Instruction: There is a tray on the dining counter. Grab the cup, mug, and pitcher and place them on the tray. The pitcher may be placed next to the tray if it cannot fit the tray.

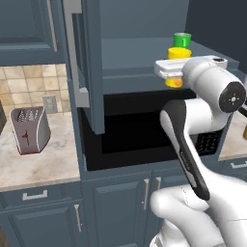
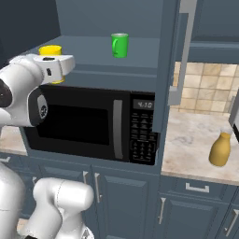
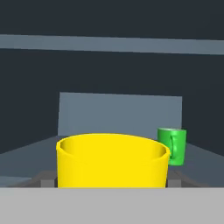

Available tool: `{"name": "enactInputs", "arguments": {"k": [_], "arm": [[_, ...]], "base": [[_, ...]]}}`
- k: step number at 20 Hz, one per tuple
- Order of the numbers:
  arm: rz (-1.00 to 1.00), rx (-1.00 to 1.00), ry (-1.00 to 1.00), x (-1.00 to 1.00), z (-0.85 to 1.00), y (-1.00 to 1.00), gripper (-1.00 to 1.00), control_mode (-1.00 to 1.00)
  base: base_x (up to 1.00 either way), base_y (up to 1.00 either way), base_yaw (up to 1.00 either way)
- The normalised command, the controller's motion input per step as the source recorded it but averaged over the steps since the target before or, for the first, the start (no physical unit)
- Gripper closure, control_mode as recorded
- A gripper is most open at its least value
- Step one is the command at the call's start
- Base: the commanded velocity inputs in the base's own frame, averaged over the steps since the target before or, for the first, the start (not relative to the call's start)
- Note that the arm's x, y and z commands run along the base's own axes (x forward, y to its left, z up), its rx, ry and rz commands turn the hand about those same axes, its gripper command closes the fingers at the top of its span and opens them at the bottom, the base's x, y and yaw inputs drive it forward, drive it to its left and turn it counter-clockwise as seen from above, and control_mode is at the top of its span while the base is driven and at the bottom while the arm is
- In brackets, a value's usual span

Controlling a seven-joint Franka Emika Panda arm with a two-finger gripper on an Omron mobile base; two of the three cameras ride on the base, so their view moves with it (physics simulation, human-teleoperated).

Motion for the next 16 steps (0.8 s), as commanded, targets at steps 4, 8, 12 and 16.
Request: {"name": "enactInputs", "arguments": {"k": [4,8,12,16], "arm": [[-0.11,-0.02,0.07,-0.58,0.0,-0.01,1.0,-1.0],[-0.03,0.0,0.04,-0.5,-0.01,-0.11,1.0,-1.0],[0.0,0.0,0.02,-0.48,-0.06,-0.13,1.0,-1.0],[0.0,0.0,0.0,-0.37,-0.09,-0.12,1.0,-1.0]], "base": [[0.0,0.0,0.0],[0.0,0.0,0.0],[0.0,0.0,0.0],[0.0,0.0,0.0]]}}
